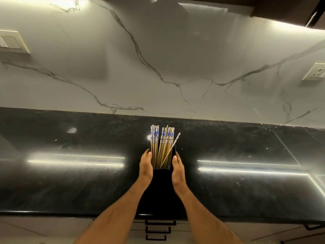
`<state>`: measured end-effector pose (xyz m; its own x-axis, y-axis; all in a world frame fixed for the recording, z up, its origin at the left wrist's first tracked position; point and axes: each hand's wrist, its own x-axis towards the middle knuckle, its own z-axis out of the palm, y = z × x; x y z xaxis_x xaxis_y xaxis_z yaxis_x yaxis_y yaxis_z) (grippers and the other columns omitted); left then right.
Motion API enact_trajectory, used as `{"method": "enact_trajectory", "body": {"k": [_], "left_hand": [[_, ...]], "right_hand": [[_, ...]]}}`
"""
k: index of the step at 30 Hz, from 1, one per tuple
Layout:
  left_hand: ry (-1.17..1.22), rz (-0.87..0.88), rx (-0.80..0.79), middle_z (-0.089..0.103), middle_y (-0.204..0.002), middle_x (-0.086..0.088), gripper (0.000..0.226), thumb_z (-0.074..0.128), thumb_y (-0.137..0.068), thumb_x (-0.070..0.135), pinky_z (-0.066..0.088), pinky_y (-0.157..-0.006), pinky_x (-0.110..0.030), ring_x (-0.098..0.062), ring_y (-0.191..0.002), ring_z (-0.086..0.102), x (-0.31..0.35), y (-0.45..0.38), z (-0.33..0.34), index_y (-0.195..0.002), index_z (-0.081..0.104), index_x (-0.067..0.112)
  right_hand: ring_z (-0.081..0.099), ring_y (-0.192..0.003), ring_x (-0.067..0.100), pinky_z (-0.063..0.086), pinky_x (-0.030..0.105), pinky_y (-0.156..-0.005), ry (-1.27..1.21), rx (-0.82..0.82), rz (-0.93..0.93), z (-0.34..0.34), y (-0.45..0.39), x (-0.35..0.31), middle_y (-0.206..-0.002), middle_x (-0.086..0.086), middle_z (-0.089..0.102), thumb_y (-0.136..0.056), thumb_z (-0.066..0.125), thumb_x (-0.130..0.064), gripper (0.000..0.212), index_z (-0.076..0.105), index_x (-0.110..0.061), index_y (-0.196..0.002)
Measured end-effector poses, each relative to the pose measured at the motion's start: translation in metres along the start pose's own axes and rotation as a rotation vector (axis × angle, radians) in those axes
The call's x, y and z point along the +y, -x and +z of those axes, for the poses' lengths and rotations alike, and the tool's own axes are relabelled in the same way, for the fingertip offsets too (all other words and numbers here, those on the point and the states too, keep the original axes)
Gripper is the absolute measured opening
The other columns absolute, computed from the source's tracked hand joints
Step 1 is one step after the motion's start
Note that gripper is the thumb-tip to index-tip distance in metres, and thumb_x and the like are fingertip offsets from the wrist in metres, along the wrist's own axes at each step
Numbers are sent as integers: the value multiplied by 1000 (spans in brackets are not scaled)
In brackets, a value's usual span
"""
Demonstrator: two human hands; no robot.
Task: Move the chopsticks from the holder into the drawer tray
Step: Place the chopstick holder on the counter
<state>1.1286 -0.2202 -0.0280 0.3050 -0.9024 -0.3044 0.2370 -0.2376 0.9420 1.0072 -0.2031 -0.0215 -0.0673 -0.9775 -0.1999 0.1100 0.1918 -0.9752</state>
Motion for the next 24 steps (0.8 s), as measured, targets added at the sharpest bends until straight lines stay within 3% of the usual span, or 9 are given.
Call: {"method": "enact_trajectory", "body": {"k": [5, 9, 15, 21, 24], "left_hand": [[-18, -2, 17, 57, -137, -17, 42, 37, -107, 23, 41, -113, -52, -28, -128, 54, 1, -1, 2, -143, 49, 7], [-63, 38, 54, 51, -146, -12, 45, 39, -106, 26, 36, -117, -47, -24, -134, 48, 5, 7, 0, -148, 44, 10], [-210, 138, 87, 42, -155, -9, 49, 39, -106, 29, 31, -120, -44, -22, -142, 39, 7, 31, -9, -152, 38, 12], [-586, 297, 50, 46, -150, -2, 50, 37, -104, 38, 35, -117, -43, -16, -138, 42, -12, 77, -35, -149, 39, 18], [-921, 525, 40, 55, -139, -4, 43, 36, -103, 36, 41, -114, -41, -17, -129, 50, -18, 102, -52, -140, 48, 17]], "right_hand": [[43, -139, 14, 34, 41, -118, 42, -32, 6, -6, -4, -7, -150, 2, 48, -108, 36, -32, 47, 37, -17, -152], [34, -144, 14, 29, 26, -112, 91, -37, 12, -14, 0, -10, -157, 2, 39, -107, 38, -37, 53, 31, -16, -155], [30, -147, 14, 26, 27, -113, 190, -61, -32, -31, 19, -5, -161, 1, 33, -106, 41, -38, 55, 29, -18, -155], [27, -148, 13, 22, 33, -120, 424, -97, -125, -53, 49, 6, -162, 0, 29, -104, 40, -45, 59, 26, -21, -156], [21, -149, 10, 18, 27, -117, 658, -118, -212, -63, 70, 15, -164, -3, 23, -103, 36, -52, 63, 21, -23, -157]]}}
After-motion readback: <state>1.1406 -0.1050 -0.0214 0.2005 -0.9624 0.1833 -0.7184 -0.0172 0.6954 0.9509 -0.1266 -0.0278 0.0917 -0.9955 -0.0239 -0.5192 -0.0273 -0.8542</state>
